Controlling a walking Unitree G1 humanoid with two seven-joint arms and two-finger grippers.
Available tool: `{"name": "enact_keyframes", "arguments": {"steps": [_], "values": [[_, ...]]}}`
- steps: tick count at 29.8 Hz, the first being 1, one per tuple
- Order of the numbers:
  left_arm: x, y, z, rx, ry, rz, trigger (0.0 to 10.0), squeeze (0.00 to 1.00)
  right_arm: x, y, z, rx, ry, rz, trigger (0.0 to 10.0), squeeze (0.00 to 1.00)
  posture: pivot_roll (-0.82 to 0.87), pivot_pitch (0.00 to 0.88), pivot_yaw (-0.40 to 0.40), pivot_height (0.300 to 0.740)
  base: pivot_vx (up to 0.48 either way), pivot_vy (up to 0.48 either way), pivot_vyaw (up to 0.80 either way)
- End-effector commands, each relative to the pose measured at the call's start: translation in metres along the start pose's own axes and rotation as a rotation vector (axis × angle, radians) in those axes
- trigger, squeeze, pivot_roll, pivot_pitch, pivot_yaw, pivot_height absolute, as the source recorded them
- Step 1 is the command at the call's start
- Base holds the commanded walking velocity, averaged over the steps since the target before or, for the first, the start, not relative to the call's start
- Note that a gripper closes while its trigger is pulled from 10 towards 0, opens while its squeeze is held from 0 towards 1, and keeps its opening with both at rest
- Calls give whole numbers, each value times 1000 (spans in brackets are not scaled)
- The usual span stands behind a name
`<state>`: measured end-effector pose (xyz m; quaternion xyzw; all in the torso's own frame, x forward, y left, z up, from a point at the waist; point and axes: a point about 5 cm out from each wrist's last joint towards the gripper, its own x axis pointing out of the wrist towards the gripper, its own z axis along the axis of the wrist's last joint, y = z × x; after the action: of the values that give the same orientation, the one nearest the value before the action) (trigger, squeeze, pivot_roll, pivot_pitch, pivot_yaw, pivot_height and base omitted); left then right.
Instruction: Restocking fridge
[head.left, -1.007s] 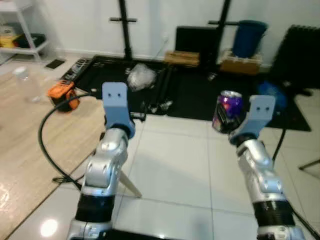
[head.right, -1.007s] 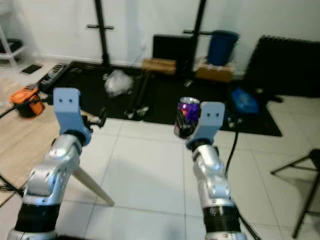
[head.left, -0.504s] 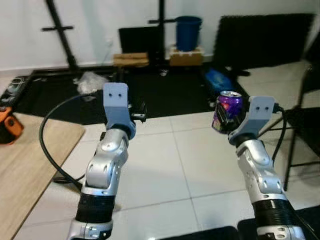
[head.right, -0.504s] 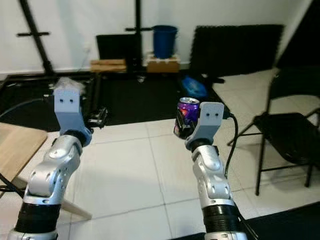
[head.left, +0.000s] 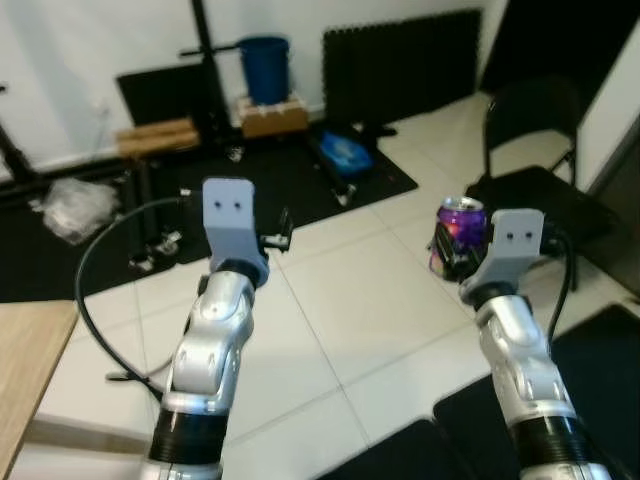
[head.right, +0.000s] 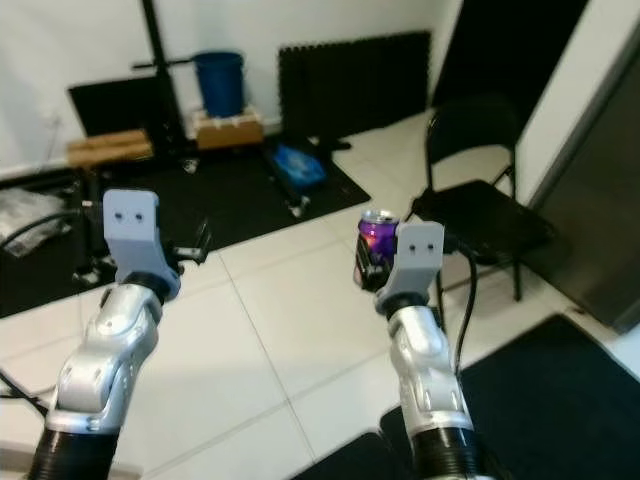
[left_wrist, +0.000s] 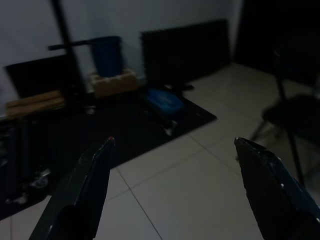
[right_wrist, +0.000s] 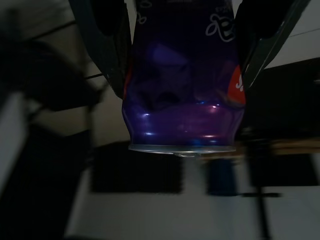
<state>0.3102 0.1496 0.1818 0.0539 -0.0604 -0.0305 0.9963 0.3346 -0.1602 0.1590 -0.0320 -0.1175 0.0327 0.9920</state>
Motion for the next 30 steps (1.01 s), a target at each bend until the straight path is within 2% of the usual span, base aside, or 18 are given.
{"name": "enact_keyframes", "arguments": {"steps": [1,3,4,6,8,9,10,11,13,14,17,21,22,25,30], "values": [[-3,5,-10,62,23,1,10000,0,-7,6,-11,-31,28,23,10000,0,-12,101,-30,740,0,0,-763],[-16,8,-40,92,103,4,10000,0,-15,6,-25,-65,68,34,10000,0,-13,102,-28,740,0,0,-759],[-16,8,-40,92,103,4,10000,0,-15,6,-25,-65,68,34,10000,0,-13,102,-28,740,0,0,-756],[-25,13,-66,99,176,34,10000,0,-25,5,-41,-69,124,29,10000,0,-13,103,-30,740,0,0,-763],[-28,14,-73,100,198,44,10000,0,-28,5,-46,-72,137,30,10000,0,-15,99,-31,740,0,0,-763],[-35,17,-89,102,242,61,10000,0,-35,4,-57,-60,169,26,10000,0,-15,99,-31,740,0,0,-763],[-35,17,-89,102,242,61,10000,0,-35,4,-57,-60,169,26,10000,0,-15,99,-31,740,0,0,-763],[-42,18,-103,95,290,76,10000,0,-42,2,-67,-16,208,1,10000,0,-14,100,-30,740,0,0,-756],[-46,19,-110,88,316,77,10000,0,-46,0,-73,3,233,-12,10000,0,-14,100,-30,740,0,0,-763],[-55,19,-122,92,359,70,10000,0,-55,-3,-84,23,281,-35,10000,0,-16,98,-29,740,0,0,-763],[-61,20,-132,95,393,69,10000,0,-64,-5,-95,30,328,-58,10000,0,-16,97,-28,740,0,0,-763],[-73,20,-151,47,468,75,10000,0,-84,-11,-116,24,425,-101,10000,0,-16,97,-28,740,0,0,-763],[-73,20,-151,47,468,75,10000,0,-84,-11,-116,24,425,-101,10000,0,-16,97,-28,740,0,0,-763],[-85,16,-167,26,532,56,10000,0,-103,-14,-134,23,515,-125,10000,0,-17,96,-26,740,0,0,-760],[-99,15,-182,50,598,41,10000,0,-123,-5,-149,14,595,-82,10000,0,-19,97,-16,740,0,0,-761]]}}
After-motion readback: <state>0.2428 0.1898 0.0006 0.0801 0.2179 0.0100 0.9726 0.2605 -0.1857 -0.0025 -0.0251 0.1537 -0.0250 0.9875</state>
